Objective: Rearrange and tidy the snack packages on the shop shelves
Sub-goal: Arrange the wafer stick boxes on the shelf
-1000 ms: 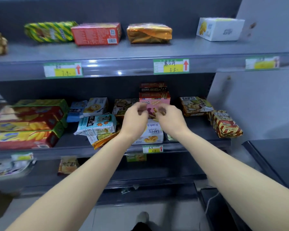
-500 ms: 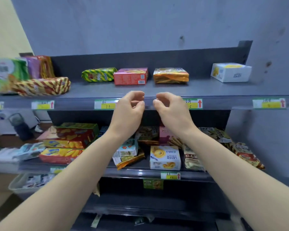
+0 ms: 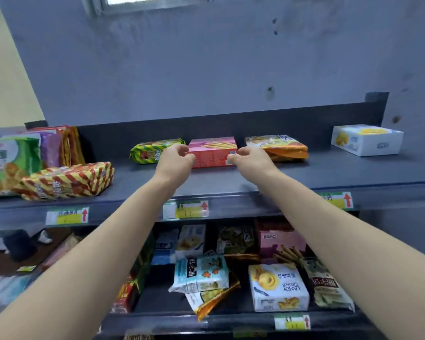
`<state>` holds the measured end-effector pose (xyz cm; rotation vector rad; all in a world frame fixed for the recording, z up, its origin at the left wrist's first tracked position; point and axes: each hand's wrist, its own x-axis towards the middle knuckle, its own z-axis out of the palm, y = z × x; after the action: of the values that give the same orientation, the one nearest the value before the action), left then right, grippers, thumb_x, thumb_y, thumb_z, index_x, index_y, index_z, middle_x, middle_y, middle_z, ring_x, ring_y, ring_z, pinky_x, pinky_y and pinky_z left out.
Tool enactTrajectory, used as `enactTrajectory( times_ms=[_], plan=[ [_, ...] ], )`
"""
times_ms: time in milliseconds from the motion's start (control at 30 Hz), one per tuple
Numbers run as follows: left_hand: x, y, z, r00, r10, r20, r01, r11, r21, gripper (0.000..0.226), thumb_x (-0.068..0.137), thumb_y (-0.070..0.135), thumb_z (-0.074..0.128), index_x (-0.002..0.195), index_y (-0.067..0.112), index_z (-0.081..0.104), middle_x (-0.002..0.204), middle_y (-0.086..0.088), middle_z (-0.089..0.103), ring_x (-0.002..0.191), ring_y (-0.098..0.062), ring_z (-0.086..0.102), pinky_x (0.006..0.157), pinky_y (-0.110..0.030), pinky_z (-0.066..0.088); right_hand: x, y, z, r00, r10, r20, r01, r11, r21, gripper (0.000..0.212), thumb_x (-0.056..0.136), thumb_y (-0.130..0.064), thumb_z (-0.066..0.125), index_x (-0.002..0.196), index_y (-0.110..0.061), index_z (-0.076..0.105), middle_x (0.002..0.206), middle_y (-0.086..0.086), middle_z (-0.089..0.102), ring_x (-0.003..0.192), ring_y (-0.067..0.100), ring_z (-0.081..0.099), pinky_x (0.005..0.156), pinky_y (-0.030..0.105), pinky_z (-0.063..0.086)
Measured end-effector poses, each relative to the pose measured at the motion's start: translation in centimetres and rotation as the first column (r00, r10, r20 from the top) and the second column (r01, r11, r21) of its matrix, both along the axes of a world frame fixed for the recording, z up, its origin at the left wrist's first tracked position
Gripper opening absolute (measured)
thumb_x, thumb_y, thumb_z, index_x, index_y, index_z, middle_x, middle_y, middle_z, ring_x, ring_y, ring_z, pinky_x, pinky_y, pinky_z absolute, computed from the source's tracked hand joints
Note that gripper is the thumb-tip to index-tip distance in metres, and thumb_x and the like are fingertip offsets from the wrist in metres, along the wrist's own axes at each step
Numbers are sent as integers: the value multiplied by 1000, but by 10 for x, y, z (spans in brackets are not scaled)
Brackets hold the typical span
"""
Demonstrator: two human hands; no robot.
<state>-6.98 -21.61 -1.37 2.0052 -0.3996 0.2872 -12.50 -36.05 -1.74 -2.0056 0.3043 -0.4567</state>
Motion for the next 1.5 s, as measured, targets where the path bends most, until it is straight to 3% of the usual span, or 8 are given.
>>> enactTrajectory(
  times_ms=[133,267,433,567,733,1000,1167,1500],
  plan=[
    [48,-2,1,990,-23,-136,28,999,32,13,92,12,51,81,15,55,79,2,51,80,-18,46,67,-26,37,42,1,8,994,-57,-97,67,992,109,49,94,-31,55,134,-7,43,121,7,51,95,16,42,81,27,33],
    [81,-13,4,966,-60,-251,63,998,5,13,91,15,52,79,12,48,67,-1,41,57,-14,35,49,-25,26,74,3,9,983,-124,-135,144,977,156,46,92,-31,56,128,-5,46,96,2,48,81,17,45,69,26,37],
    [101,-24,1,891,-135,-434,37,973,-227,11,90,16,57,99,13,53,101,-8,61,96,-24,58,88,-39,44,98,4,8,973,-193,-130,223,928,297,42,94,-20,50,132,-5,41,120,9,53,98,20,51,76,27,44],
    [107,-28,-1,865,-158,-476,-19,938,-345,11,90,10,54,80,13,50,85,-5,57,79,-20,56,82,-34,43,105,2,6,977,-185,-109,213,885,414,41,91,-20,56,128,-9,45,112,9,59,88,17,48,74,28,38],
    [101,-29,1,902,-89,-422,-101,907,-408,19,87,6,53,70,12,45,80,-7,52,75,-22,51,70,-31,44,108,4,4,978,-207,-18,185,829,528,18,81,-21,63,84,-10,49,103,13,66,87,25,64,73,36,52],
    [59,-23,10,978,47,-202,-139,871,-471,29,81,4,52,57,13,39,62,-5,37,69,-24,35,57,-31,29,71,2,5,964,-254,81,145,754,641,38,83,-22,59,116,-6,50,109,14,64,85,25,64,62,31,50],
    [14,-13,11,985,140,-102,-173,819,-547,22,85,13,59,67,18,47,69,-1,51,73,-23,49,71,-40,50,39,-4,7,934,-311,175,131,756,641,27,85,-21,62,107,-7,54,100,9,57,84,24,52,89,46,50],
    [-103,-24,-16,993,99,-70,-121,764,-634,14,78,15,56,90,17,48,90,-2,55,78,-17,54,69,-36,47,-84,-24,-7,953,-110,281,-109,744,659,15,82,-1,61,86,-15,57,75,1,57,68,16,53,66,28,41]
  ],
)
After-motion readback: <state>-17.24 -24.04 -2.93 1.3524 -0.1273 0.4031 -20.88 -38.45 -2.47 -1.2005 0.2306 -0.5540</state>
